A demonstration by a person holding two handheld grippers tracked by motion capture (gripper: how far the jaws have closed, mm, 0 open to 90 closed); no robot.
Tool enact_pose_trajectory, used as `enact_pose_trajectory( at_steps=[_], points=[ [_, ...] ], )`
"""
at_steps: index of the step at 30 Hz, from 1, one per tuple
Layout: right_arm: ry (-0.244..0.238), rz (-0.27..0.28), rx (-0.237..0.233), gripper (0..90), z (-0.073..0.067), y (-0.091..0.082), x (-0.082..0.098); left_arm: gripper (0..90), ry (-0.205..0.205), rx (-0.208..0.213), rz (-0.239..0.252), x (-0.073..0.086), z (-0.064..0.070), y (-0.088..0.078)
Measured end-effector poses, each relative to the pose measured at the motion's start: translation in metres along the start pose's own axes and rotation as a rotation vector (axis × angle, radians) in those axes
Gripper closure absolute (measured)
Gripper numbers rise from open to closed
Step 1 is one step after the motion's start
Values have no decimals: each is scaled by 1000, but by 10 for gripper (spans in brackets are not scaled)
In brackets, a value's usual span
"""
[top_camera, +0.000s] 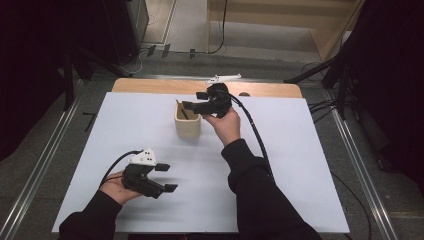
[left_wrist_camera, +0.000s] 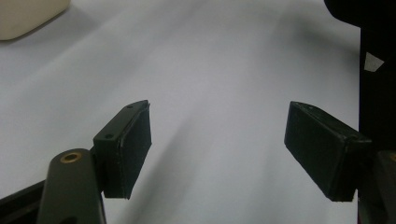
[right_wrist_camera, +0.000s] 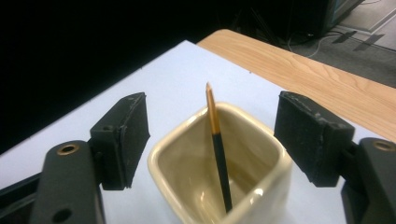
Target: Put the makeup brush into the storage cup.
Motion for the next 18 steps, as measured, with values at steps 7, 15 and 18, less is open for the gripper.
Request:
enact_pose_trajectory(
  at_steps=[7, 15, 18],
  points=[
    [-24, -27, -12, 269, -6, -12, 12, 238, -2, -2, 0, 0, 0, 0],
    [-49, -39, -32, 269, -12, -26, 25, 237, -4, -4, -1, 0, -1, 0],
    [-66, -57, -24, 269, -13, -29, 30, 237, -7, -4, -1, 1, -1, 0]
  ],
)
Point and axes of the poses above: each handheld gripper's, and its own axes: y roughly forward along the jaws, x roughly out of its underside, z roughly to its right, the point moved 8 cm from there along y, roughly forward along the jaws, and after that the axes turned 13 degrees about -z, right-handed, at the moved point
